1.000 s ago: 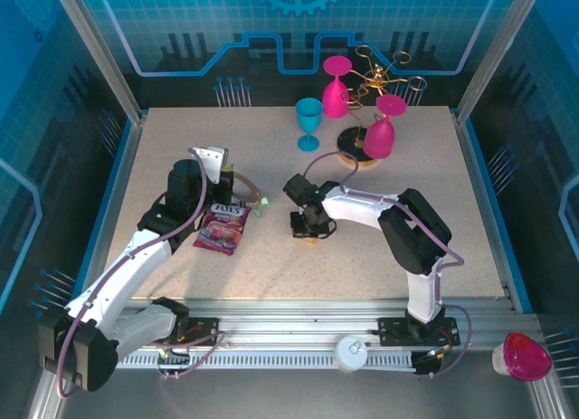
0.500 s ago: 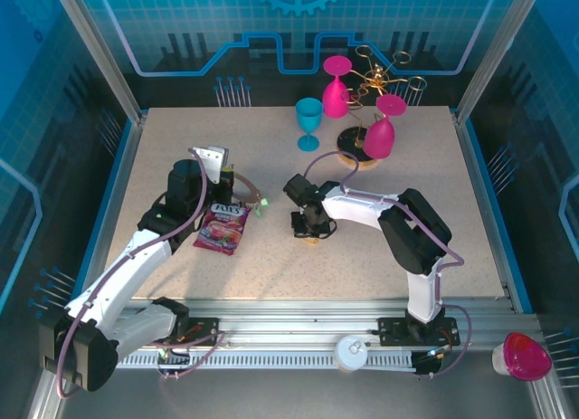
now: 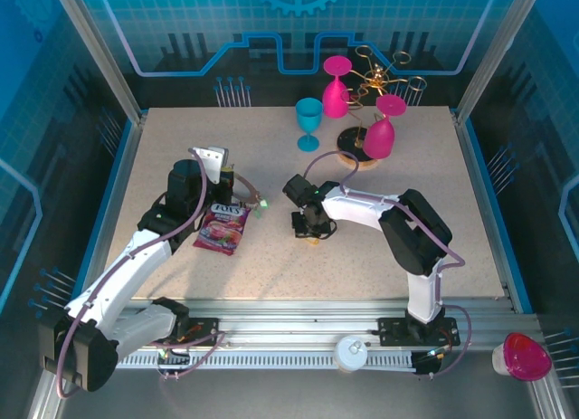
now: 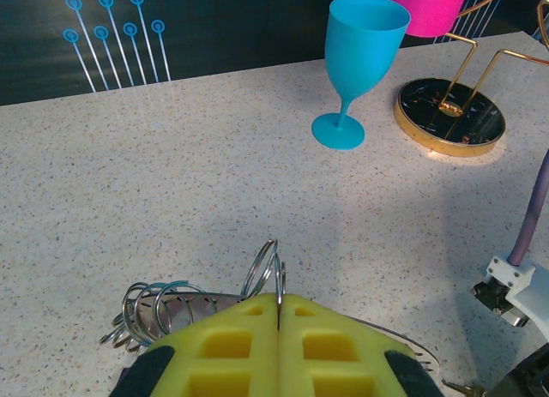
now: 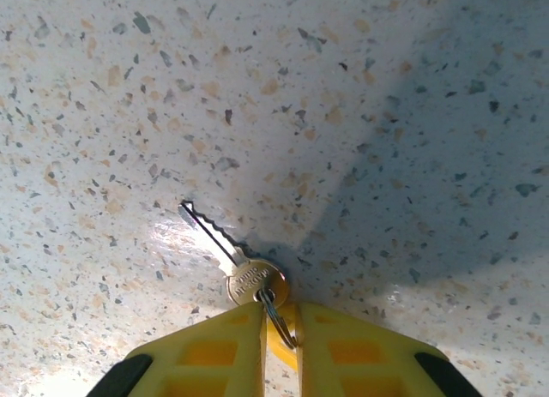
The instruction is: Put the keys on the keyring
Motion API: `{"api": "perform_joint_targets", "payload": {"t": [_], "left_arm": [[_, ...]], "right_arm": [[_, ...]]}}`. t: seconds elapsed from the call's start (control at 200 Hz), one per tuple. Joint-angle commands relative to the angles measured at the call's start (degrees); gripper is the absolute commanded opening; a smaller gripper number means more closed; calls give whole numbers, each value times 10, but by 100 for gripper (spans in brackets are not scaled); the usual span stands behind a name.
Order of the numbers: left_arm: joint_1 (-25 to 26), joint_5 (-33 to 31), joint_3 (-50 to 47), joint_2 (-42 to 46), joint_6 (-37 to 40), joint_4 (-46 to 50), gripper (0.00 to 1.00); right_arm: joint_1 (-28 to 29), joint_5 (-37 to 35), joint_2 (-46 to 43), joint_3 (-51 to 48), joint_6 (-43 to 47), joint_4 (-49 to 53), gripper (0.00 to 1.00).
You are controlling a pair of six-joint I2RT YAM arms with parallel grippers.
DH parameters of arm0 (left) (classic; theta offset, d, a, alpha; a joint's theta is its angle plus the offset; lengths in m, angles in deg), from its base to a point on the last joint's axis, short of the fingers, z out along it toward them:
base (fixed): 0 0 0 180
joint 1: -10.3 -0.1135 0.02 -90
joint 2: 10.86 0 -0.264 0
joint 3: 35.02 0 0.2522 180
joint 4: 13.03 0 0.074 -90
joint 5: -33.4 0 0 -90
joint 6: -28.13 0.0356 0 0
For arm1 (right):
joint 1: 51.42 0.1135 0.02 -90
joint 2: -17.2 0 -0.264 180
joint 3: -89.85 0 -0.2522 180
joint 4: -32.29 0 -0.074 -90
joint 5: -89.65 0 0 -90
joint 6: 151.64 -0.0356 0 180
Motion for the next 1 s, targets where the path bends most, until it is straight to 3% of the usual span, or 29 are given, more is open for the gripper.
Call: {"api": "perform_joint_targets", "payload": {"t": [0.0,0.39,0.6,0.715,0.826,0.911,0.996], "left_arm": [[-6,11,-2,5,8,-29,0],[-6,12,-2,6,9,-29,0],[-6,14,-3,7,12,-30,0],[-6,21,-8,8,17,-34,0],[-7,67,-17,7,29,-49,0],[-6,146,-30,5,48,-74,0],[-4,220,-44,4,79,-98,0]], "right_arm": [[8,-19,-20,17,1,20,17],[10,-15,-11,19,2,19,14],[10,-12,-10,15,6,8,0],[10,-17,-35,-9,18,-16,0],[8,-34,-90,-47,74,-55,0],[-3,-30,-148,-88,143,-95,0],[-25,30,-213,-133,227,-155,0]]}}
